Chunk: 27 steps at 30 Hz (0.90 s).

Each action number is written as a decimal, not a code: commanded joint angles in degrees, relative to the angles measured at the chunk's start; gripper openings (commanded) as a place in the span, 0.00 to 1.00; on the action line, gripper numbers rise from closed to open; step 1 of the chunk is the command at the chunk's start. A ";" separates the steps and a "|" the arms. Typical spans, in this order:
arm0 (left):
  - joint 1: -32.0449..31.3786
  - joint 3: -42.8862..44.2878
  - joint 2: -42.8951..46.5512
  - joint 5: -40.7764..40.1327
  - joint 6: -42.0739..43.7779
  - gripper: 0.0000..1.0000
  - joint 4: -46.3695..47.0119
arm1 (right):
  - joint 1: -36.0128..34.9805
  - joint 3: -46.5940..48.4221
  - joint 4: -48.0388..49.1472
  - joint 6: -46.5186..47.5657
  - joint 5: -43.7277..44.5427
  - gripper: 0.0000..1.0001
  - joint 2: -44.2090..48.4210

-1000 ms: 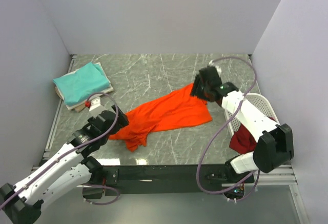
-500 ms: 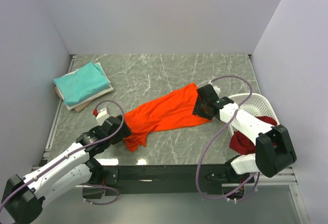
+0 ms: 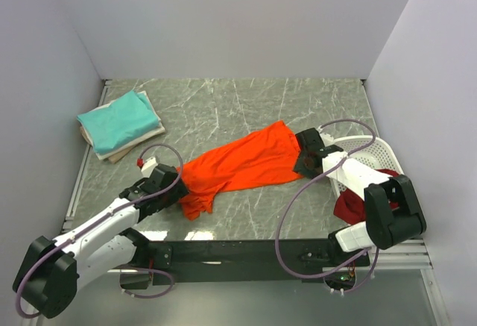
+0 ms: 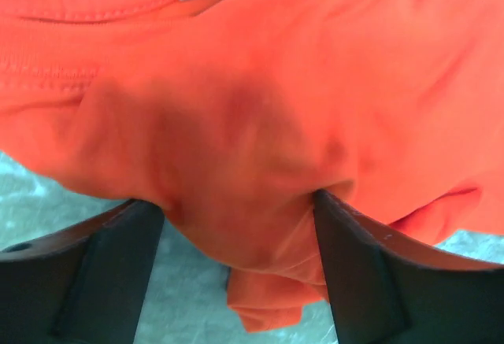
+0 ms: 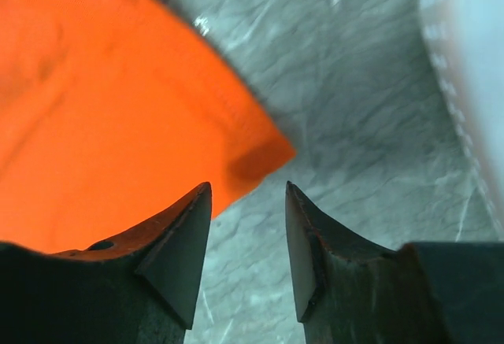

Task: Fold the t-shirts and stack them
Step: Flatten the tshirt out

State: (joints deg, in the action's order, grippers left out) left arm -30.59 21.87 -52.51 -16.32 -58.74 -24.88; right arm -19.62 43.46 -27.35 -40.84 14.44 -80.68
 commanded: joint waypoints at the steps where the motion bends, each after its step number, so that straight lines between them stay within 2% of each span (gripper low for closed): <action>1: 1.58 0.37 -1.97 0.76 3.10 0.72 5.10 | 2.56 -1.09 3.88 0.15 1.65 0.49 -0.96; 4: 3.60 0.54 -4.08 1.63 4.33 0.52 7.39 | 4.14 -1.63 5.29 0.32 1.30 0.46 -2.10; 5: 4.13 0.81 -4.61 1.81 5.12 0.41 7.74 | 4.58 -1.71 5.64 0.41 1.30 0.46 -2.54; 8: 5.80 2.73 -6.90 2.52 6.88 0.32 9.06 | 5.29 -1.28 6.35 0.76 1.21 0.45 -3.95; 16: 7.74 11.44 -15.76 3.22 11.63 0.30 10.21 | 5.64 0.48 5.82 1.29 -3.09 0.32 -5.80; 23: 9.41 18.55 -25.00 5.59 17.07 0.32 12.31 | 5.55 -1.01 3.89 0.76 -4.33 0.32 -2.29; 27: 9.93 26.18 -30.97 5.51 20.33 0.34 12.23 | 5.55 -1.01 2.22 1.02 -3.28 0.35 -0.27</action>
State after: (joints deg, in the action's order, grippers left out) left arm -21.02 42.19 -81.47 -11.79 -42.52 -15.49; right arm -14.24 42.72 -23.51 -39.57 10.57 -84.18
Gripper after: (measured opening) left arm 0.339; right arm 0.336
